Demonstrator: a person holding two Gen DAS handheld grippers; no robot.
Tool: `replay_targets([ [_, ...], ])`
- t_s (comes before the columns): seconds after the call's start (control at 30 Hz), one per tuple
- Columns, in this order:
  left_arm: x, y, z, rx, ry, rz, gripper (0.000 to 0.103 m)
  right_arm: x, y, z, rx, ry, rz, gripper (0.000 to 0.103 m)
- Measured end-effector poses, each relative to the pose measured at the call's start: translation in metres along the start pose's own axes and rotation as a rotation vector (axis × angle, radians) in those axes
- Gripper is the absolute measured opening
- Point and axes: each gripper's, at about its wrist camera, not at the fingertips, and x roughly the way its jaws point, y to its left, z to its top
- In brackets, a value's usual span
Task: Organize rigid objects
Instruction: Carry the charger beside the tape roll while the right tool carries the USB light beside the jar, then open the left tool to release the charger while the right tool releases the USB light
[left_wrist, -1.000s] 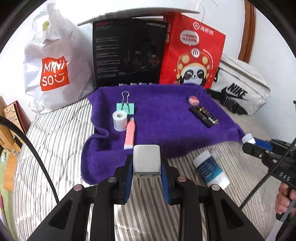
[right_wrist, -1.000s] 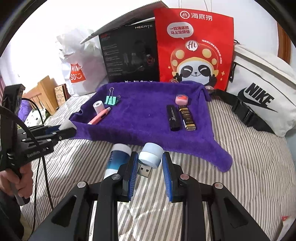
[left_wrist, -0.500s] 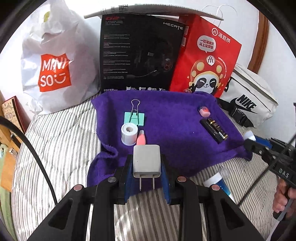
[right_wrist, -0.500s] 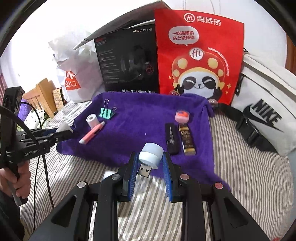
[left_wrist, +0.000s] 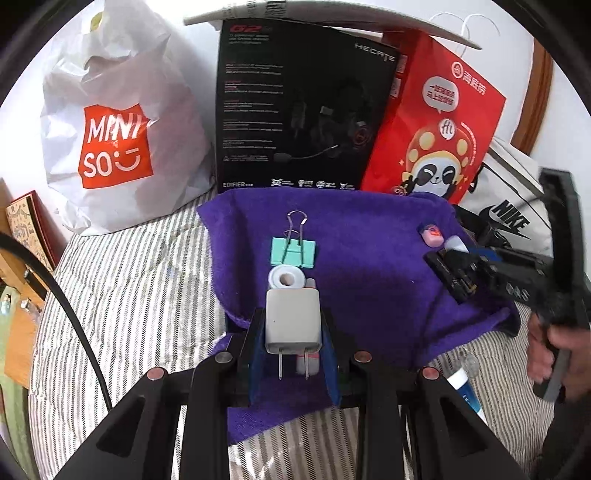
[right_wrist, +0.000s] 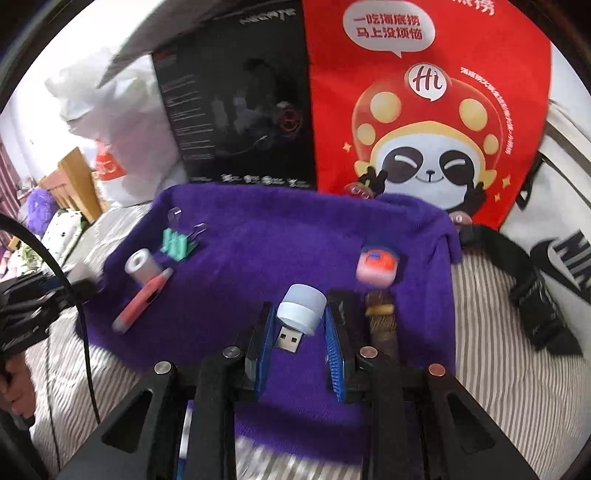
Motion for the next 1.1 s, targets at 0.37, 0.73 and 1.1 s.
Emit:
replay_targets([
  [0.37,0.009,0.009,0.003,0.000,0.009,-0.009,0.026,0.067,-0.013,0.038,0.007,0.135,-0.082,0.027],
  [0.73,0.017,0.012,0.002,0.002,0.036,-0.011,0.026,0.078,-0.015,0.043,0.018,0.184,-0.037,0.051],
  [1.1,0.022,0.000,0.004,0.013,0.053,-0.048,0.026,0.020,-0.004,0.018,-0.025,0.082,-0.074,0.051],
])
